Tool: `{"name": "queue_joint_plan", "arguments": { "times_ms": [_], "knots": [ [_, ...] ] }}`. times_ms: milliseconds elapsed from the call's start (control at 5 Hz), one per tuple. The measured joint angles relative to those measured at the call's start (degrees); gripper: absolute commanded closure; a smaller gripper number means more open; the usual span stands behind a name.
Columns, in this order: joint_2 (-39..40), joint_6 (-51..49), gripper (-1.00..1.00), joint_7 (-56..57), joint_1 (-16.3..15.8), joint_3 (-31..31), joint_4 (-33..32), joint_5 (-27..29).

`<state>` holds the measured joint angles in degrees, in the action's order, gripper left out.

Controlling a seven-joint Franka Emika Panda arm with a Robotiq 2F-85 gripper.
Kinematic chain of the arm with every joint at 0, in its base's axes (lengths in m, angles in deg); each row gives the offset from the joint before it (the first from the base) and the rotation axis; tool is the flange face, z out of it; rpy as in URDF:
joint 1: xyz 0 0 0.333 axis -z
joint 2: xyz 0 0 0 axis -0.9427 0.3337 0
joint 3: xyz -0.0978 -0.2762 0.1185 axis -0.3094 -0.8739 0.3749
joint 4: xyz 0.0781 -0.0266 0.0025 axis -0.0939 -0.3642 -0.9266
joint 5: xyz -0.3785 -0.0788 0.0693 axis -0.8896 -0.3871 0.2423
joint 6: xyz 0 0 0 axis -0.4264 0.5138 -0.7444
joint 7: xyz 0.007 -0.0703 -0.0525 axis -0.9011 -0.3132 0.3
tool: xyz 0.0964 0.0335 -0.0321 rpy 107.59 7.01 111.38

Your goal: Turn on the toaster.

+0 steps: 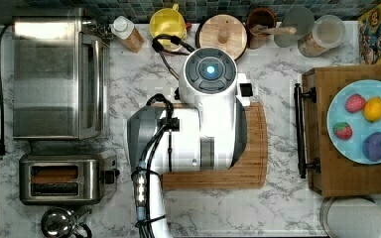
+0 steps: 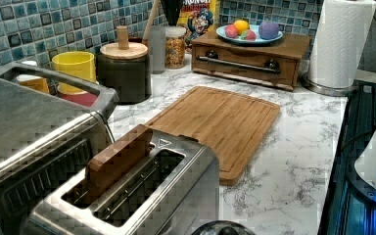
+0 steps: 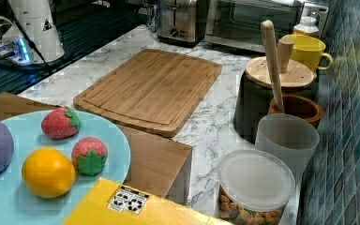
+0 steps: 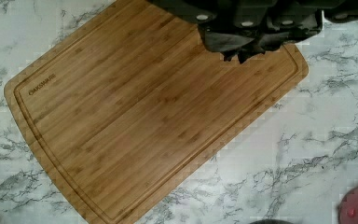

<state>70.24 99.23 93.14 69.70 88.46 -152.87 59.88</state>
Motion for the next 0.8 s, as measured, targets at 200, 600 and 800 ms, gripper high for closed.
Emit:
{"name": "queue_joint_plan", "arguments": {
  "times_ms": [200,600,800],
  "knots": [
    [0.3,0.1,1.00,0.0,-0.1,0.1,-0.1,0.0],
    [0.8,2.5,1.00,2.5,-0.6,-0.3,-1.7,1.5],
    [-0.6,6.0,1.00,7.1,-0.8,0.5,-4.8,1.6]
  ]
}}
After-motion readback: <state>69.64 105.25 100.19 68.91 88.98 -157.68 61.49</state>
